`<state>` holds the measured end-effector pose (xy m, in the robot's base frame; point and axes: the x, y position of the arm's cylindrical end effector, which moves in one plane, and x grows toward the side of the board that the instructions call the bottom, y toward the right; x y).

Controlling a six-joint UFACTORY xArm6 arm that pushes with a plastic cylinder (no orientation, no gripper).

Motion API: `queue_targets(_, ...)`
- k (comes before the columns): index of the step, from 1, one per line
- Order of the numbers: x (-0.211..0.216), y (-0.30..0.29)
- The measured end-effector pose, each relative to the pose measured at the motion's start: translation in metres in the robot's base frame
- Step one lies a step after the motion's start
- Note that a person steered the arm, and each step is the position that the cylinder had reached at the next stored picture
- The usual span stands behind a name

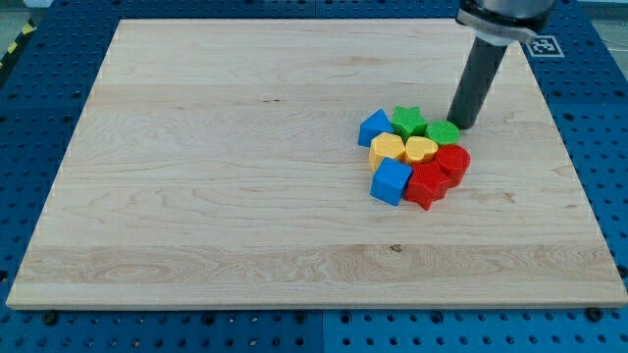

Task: Separate red blocks from yellow block

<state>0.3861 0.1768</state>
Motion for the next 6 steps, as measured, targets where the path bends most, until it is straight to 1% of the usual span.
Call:
queue_targets(1,-0.056,-0.012)
queue_targets(2,-0.062,-0.046)
queue_targets(3,-0.062,-0.002)
queue_targets(4,-0.015,0.070)
queue_targets(5,0.051,0.090)
queue_targets(6,0.094,0.090)
